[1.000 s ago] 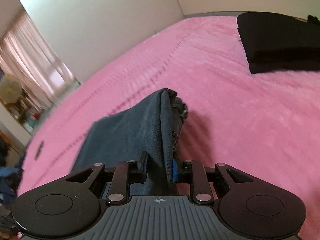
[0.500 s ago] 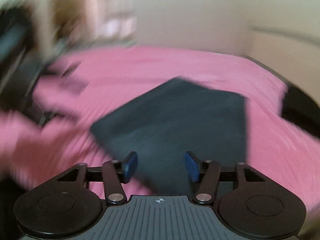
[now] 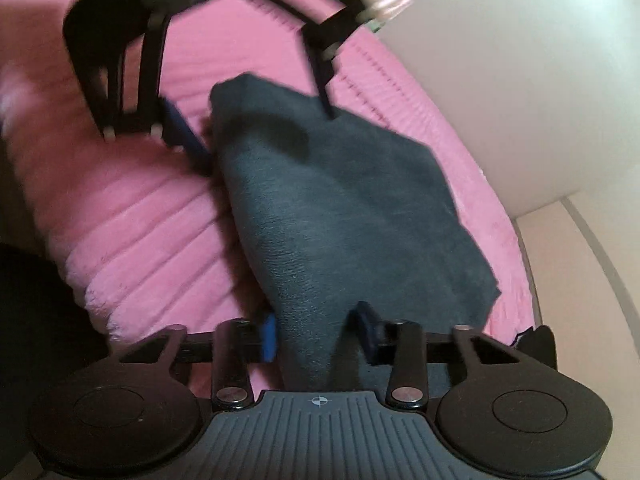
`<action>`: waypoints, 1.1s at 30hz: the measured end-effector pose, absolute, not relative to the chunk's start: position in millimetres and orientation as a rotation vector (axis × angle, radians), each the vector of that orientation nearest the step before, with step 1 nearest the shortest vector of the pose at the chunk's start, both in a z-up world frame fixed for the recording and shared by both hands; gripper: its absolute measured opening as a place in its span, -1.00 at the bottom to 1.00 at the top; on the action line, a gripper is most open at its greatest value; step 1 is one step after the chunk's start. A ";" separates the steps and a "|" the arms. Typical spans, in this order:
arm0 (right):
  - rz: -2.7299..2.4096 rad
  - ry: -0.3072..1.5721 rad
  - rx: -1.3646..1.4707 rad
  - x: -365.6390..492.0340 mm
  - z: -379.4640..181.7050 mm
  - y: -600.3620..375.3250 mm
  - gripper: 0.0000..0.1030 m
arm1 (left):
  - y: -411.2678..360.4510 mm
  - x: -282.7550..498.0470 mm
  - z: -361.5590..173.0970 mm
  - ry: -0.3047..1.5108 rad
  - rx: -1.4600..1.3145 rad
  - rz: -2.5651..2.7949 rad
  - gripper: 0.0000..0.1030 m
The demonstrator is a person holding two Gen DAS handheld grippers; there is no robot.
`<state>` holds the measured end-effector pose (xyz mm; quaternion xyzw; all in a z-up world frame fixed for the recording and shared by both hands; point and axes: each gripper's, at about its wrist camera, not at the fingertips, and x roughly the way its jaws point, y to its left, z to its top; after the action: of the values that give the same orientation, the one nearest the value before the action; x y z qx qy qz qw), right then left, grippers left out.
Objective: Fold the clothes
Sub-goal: 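Grasp the folded jeans edge with the left gripper while the right gripper grasps the other edge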
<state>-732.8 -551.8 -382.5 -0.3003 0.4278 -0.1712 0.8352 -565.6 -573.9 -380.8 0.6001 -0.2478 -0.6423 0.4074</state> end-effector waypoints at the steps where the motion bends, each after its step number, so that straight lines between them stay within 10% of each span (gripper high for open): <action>1: -0.373 0.890 -0.637 -737.4 -378.9 -552.2 -0.48 | -574.4 -565.8 -384.2 -0.652 1.531 -1.595 0.39; 4: -0.428 0.857 -0.568 -756.6 -369.3 -554.2 -0.49 | -576.4 -565.1 -394.2 -0.730 1.578 -1.513 -0.23; 9: -0.549 0.708 -0.126 -792.5 -355.2 -554.2 -0.38 | -586.6 -561.9 -383.9 -0.590 1.568 -1.549 -0.36; 12: -0.603 0.453 0.489 -834.8 -354.8 -570.5 0.76 | -596.3 -554.3 -364.8 -0.444 1.493 -1.600 -0.41; 13: -0.611 0.358 0.692 -847.9 -358.8 -577.4 0.77 | -599.8 -551.2 -356.9 -0.387 1.463 -1.619 -0.42; 24: -0.658 -0.090 1.429 -875.9 -418.9 -622.1 0.72 | -562.5 -612.9 -313.6 -0.172 1.296 -1.696 -0.44; 28: -0.709 -0.072 1.479 -901.9 -424.6 -623.8 -0.34 | -537.6 -643.6 -310.6 -0.116 1.224 -1.709 -0.41; 33: -0.672 0.036 1.324 -915.3 -397.4 -631.8 -0.47 | -525.9 -633.0 -307.8 0.067 1.126 -1.821 -0.23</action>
<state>-915.3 -631.8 -397.4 0.6028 0.0164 -0.3059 0.7367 -633.0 -525.9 -307.8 0.4613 0.0275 -0.7462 0.4792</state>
